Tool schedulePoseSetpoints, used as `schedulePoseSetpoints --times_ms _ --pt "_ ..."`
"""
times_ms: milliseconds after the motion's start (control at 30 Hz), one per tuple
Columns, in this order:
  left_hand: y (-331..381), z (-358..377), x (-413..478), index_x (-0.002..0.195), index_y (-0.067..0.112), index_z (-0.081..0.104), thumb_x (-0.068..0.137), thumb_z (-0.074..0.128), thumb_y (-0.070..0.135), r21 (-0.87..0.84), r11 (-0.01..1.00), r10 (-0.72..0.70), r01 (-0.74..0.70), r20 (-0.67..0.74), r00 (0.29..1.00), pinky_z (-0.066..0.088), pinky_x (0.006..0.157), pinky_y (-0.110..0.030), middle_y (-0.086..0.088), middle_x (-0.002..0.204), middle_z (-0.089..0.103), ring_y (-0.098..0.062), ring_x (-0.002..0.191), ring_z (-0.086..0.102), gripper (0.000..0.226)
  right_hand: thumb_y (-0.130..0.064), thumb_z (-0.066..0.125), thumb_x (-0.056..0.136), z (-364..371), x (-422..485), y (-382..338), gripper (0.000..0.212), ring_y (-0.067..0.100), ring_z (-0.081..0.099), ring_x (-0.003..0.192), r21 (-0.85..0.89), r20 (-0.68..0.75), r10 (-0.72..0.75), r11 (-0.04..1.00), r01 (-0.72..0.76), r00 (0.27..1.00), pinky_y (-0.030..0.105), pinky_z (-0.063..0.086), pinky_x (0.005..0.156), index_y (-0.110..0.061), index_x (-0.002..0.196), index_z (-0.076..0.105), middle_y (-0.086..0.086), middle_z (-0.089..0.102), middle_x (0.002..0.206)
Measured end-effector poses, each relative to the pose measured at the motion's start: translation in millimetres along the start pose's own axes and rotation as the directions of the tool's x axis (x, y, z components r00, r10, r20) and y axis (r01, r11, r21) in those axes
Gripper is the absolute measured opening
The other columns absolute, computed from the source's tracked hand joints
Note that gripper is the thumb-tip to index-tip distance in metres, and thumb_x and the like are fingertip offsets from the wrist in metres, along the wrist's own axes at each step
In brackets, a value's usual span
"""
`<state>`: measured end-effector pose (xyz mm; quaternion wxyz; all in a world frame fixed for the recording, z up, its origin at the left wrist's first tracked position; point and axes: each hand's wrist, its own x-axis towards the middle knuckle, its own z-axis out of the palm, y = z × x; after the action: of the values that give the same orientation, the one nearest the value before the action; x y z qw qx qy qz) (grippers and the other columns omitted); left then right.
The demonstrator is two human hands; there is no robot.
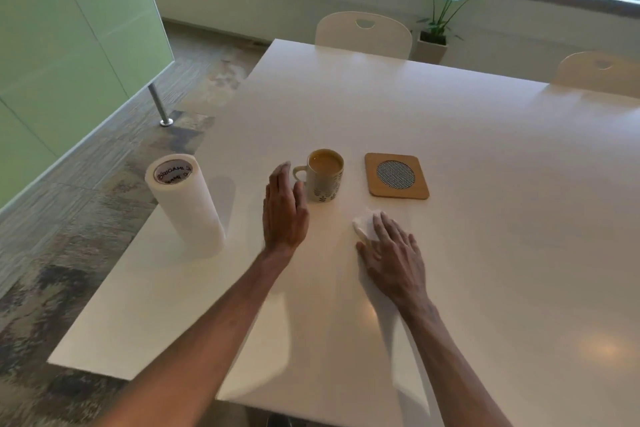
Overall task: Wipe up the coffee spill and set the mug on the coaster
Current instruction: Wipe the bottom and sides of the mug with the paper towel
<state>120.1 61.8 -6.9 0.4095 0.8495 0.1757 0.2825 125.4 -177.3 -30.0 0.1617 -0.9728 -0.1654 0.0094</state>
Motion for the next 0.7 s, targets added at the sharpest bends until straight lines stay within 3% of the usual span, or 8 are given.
schedulePoseSetpoints --times_ms 67,133,233,367,500,600,700 --pt "1 2 14 0.157 0.018 0.047 0.116 0.042 0.03 -0.039 0.999 -0.006 0.007 0.026 1.0 0.049 0.106 -0.035 -0.003 0.161 0.05 -0.023 0.14 0.058 0.043 -0.049 0.044 0.113 0 -3 -7 0.062 0.025 0.028 0.166 -0.045 -0.025 -0.011 0.999 0.01 1.0 0.051 0.026 0.134 -0.024 0.169 0.037 0.0 0.029 0.178" --pt "0 6 24 0.15 0.021 0.051 0.117 0.04 0.032 -0.048 0.999 -0.016 0.019 0.048 0.999 0.047 0.097 -0.032 -0.002 0.153 0.057 -0.023 0.131 0.064 0.037 -0.028 0.05 0.113 -1 -2 -16 0.054 0.029 0.036 0.163 -0.085 -0.045 -0.022 0.996 0.018 0.999 0.049 0.034 0.131 -0.022 0.166 0.045 0.0 0.037 0.175" --pt "-1 11 33 0.132 0.021 0.058 0.116 0.04 0.033 -0.078 0.996 -0.035 0.038 0.035 0.999 0.054 0.09 -0.041 -0.001 0.134 0.068 -0.02 0.113 0.07 0.026 -0.006 0.057 0.106 -3 -1 -28 0.06 0.028 0.041 0.16 -0.063 -0.062 -0.046 0.997 0.042 0.997 0.046 0.044 0.125 -0.017 0.164 0.048 0.003 0.042 0.172" --pt "-4 17 40 0.112 0.022 0.056 0.113 0.045 0.035 -0.135 0.981 -0.13 0.139 0.072 0.989 0.057 0.092 -0.056 -0.002 0.115 0.072 -0.03 0.1 0.072 0.018 -0.001 0.069 0.098 -8 5 -31 0.066 0.03 0.06 0.145 0.031 -0.03 -0.207 0.978 0.208 0.978 0.051 0.061 0.104 -0.02 0.16 0.055 0.004 0.052 0.165" --pt "-3 20 48 0.108 0.019 0.056 0.113 0.047 0.039 -0.192 0.953 -0.218 0.234 0.1 0.971 0.061 0.087 -0.061 -0.004 0.108 0.073 -0.031 0.098 0.075 0.023 0.0 0.07 0.097 -9 17 -33 0.061 0.038 0.072 0.128 0.063 -0.021 -0.278 0.958 0.279 0.96 0.056 0.065 0.094 -0.019 0.154 0.063 0.008 0.057 0.161" --pt "-6 22 51 0.107 0.013 0.057 0.114 0.049 0.039 -0.209 0.944 -0.24 0.256 0.101 0.966 0.065 0.074 -0.054 -0.005 0.101 0.073 -0.029 0.092 0.077 0.028 -0.001 0.071 0.096 -7 20 -31 0.057 0.033 0.069 0.134 0.081 -0.038 -0.281 0.956 0.284 0.959 0.052 0.064 0.095 -0.017 0.151 0.065 0.005 0.058 0.16" --pt "-8 24 50 0.1 0.016 0.059 0.114 0.05 0.041 -0.281 0.921 -0.245 0.269 0.119 0.962 0.063 0.057 -0.041 -0.001 0.09 0.072 -0.015 0.075 0.075 0.03 -0.007 0.073 0.098 -7 18 -26 0.052 0.028 0.064 0.14 0.079 -0.064 -0.322 0.942 0.327 0.944 0.05 0.062 0.099 -0.018 0.149 0.068 0.002 0.06 0.158"
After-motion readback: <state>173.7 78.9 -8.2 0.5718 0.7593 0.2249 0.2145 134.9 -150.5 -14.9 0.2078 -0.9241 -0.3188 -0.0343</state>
